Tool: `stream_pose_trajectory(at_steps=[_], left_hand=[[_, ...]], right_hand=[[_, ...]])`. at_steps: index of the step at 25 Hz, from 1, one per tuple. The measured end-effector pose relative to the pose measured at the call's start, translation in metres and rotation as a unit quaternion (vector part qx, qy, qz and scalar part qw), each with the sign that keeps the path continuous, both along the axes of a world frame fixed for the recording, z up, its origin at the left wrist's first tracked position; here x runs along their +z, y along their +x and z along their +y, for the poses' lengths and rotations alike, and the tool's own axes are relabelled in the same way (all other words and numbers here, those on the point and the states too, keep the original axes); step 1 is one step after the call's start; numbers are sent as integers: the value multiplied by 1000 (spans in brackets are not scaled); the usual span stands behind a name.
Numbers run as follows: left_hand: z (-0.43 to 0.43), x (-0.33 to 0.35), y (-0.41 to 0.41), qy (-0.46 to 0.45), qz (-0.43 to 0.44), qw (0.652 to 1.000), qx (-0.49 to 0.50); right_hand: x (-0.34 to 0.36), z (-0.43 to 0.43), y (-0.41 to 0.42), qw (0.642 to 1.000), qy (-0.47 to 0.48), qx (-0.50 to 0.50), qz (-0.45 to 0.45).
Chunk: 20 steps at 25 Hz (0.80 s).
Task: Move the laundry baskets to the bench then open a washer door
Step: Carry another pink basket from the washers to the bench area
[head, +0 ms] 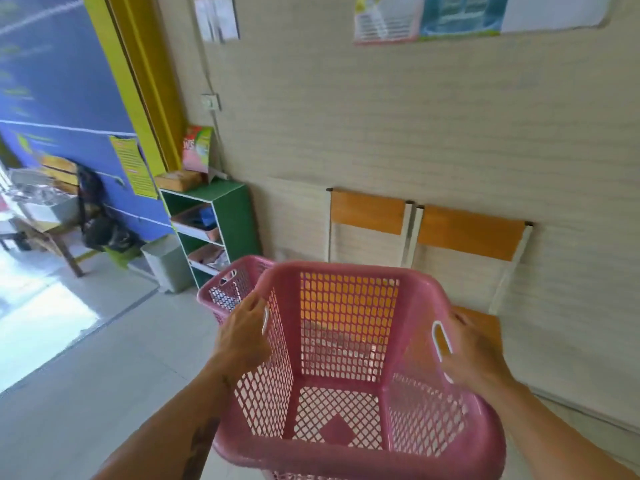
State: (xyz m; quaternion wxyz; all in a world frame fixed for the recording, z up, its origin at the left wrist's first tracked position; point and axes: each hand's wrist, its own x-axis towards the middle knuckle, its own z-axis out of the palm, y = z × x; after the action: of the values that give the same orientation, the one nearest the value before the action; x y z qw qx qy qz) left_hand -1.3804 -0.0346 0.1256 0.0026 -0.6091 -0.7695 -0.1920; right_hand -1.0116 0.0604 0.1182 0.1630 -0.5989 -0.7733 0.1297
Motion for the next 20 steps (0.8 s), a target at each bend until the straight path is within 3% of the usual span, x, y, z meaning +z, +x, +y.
stream_pose_trajectory(at_steps=[12, 20], left_hand=[[194, 65, -246, 46, 90, 989, 107], [326, 64, -395, 68, 115, 988, 76]], right_hand=[[45, 247, -264, 995, 10, 90, 48], [34, 355, -409, 997, 43, 55, 41]])
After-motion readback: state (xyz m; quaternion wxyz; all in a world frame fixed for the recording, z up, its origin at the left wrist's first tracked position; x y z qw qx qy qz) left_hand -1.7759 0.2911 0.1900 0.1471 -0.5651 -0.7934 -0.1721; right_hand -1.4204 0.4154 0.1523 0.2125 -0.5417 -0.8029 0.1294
